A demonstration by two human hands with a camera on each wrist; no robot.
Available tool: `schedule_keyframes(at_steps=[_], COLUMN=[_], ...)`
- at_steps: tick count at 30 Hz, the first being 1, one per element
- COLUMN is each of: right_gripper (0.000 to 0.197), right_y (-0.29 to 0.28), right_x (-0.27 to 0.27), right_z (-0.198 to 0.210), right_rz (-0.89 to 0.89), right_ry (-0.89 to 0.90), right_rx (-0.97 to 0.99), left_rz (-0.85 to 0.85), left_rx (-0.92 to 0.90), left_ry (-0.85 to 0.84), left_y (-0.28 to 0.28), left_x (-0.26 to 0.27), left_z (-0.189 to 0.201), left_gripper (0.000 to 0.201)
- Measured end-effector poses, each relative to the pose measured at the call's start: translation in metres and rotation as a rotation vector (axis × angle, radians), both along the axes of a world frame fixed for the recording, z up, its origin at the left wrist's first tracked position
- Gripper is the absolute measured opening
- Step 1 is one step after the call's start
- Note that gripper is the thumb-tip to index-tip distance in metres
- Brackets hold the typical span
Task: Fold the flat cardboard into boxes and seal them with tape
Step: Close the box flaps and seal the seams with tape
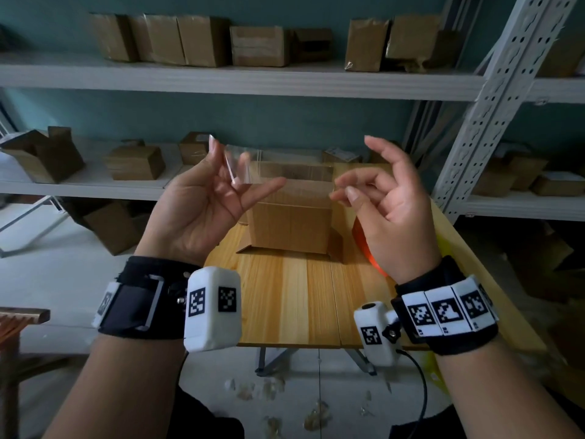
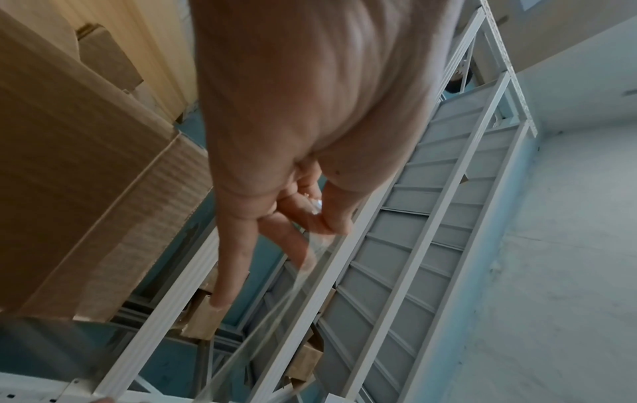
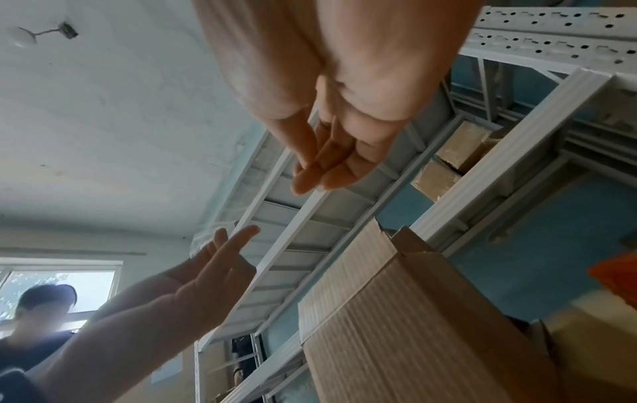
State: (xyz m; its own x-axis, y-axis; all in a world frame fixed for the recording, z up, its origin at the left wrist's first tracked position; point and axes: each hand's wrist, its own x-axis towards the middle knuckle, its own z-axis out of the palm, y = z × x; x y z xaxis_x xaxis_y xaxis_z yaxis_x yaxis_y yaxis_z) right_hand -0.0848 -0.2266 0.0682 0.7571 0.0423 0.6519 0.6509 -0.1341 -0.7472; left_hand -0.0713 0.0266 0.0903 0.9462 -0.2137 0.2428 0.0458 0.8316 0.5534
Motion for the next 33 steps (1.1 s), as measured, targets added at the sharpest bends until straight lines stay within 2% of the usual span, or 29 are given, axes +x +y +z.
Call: schedule_keyframes(at_steps=[4, 7, 14, 18, 22, 24, 26, 30, 33], right_gripper=[0.061, 0.062, 0.046, 0.053, 0.035, 0.045, 0.053, 0.026, 0.028], right_y=[-0.004, -0.004, -0.012, -0.017, -0.016, -0.015, -0.015, -0.018, -0.017], right_x=[0.0, -0.001, -0.002, -0.009, -0.006, 0.0, 0.008, 0.025, 0.045], right_z=[0.002, 0.004, 0.007, 0.012, 0.02, 0.026, 0.035, 0.044, 0.033], right_rz=[0.02, 0.072, 0.16, 0.169, 0.041, -0.009, -0.028, -0.031, 0.029], right_ry=[0.017, 0.033, 0.119, 0.135, 0.07, 0.048, 0.077, 0.153, 0.254], right_rx=[-0.073, -0.081, -0.082, -0.048, -0.011, 0.034, 0.101, 0.215, 0.345], left_rz=[-0.003, -0.009, 0.069, 0.124, 0.266, 0.4, 0.504, 0.478, 0.466], left_rx=[0.002, 0.044, 0.283, 0.379, 0.528, 0.59, 0.602, 0.52, 0.451], left_ry=[0.003, 0.002, -0.049, -0.058, -0.059, -0.063, -0.12, -0.184, -0.158], left_y=[0.004, 0.008, 0.018, 0.022, 0.02, 0.016, 0.013, 0.005, -0.001], left_x=[0.0, 0.002, 0.004, 0.005, 0.007, 0.012, 0.019, 0.039, 0.058], left_z=[-0.002, -0.005, -0.004, -0.005, -0.005, 0.0, 0.006, 0.021, 0.022], left_gripper=[0.011, 0.021, 0.022, 0.021, 0.017, 0.013, 0.009, 0.011, 0.011])
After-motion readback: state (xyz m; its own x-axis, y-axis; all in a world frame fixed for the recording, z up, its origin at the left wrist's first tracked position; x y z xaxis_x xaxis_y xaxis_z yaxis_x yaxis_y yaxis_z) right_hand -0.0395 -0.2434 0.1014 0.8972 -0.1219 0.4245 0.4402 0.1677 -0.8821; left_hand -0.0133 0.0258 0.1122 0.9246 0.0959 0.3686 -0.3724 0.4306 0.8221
